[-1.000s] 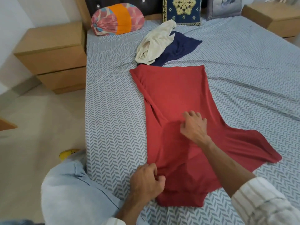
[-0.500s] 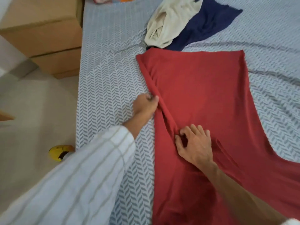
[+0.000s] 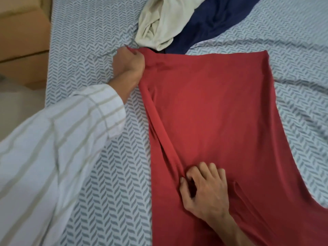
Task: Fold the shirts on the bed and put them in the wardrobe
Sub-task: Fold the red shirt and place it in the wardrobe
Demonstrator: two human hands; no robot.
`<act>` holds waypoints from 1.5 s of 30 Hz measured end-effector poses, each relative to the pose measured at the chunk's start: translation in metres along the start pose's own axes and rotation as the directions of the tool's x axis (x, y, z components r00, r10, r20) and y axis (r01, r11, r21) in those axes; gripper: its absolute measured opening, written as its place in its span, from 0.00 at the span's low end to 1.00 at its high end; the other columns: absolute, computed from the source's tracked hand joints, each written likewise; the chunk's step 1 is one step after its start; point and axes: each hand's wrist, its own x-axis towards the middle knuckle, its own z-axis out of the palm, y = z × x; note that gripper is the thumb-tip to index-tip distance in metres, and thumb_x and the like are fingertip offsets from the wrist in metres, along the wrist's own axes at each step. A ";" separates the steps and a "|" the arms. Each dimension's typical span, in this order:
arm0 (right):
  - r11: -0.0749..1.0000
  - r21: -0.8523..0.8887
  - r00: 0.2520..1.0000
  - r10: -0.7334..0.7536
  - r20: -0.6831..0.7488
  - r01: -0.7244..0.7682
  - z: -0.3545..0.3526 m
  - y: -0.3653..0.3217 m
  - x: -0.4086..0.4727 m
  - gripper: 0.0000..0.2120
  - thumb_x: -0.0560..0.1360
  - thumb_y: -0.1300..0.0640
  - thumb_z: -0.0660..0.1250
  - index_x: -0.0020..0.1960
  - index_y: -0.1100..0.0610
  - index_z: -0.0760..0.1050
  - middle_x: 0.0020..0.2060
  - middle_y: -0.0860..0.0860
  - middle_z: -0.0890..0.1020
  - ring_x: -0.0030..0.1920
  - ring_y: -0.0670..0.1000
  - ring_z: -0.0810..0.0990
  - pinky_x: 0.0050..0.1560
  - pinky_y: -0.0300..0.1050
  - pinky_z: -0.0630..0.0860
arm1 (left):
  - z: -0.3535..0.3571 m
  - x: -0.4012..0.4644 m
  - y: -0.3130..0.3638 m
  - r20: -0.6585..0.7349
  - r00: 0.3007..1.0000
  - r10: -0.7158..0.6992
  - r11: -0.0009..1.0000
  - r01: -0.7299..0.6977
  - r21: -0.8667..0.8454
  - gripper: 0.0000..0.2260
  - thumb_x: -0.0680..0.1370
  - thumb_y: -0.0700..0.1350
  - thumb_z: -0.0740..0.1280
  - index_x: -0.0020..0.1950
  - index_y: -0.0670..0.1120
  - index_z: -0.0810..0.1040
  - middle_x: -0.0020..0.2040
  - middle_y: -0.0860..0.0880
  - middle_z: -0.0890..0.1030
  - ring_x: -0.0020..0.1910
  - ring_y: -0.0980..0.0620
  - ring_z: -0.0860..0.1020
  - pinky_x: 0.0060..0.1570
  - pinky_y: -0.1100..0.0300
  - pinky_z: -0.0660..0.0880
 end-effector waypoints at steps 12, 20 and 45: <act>0.993 0.117 0.999 -0.022 0.044 0.017 -0.002 0.007 -0.001 0.09 0.62 0.49 0.66 0.31 0.55 0.72 0.41 0.48 0.74 0.38 0.50 0.68 0.43 0.45 0.59 | 0.073 -0.037 0.058 0.375 0.900 0.221 0.973 -0.230 -0.019 0.26 0.77 0.62 0.59 0.53 0.41 0.82 0.54 0.42 0.84 0.54 0.42 0.81 0.51 0.53 0.76; 0.999 0.026 0.993 0.028 0.112 -0.031 -0.007 0.003 0.003 0.09 0.63 0.48 0.65 0.33 0.54 0.71 0.42 0.48 0.72 0.41 0.53 0.70 0.42 0.50 0.66 | -0.027 -0.109 -0.037 0.285 0.947 0.148 0.981 -0.104 -0.163 0.11 0.79 0.52 0.65 0.56 0.47 0.78 0.46 0.53 0.77 0.45 0.53 0.74 0.47 0.62 0.67; 0.843 -0.119 0.728 0.517 0.451 -0.525 -0.127 0.020 -0.027 0.29 0.60 0.29 0.70 0.50 0.51 0.79 0.49 0.48 0.82 0.58 0.55 0.80 0.59 0.50 0.74 | -0.229 -0.406 -0.240 0.956 0.245 -0.161 0.881 0.472 0.028 0.17 0.67 0.33 0.79 0.40 0.42 0.71 0.27 0.43 0.80 0.28 0.44 0.82 0.30 0.53 0.80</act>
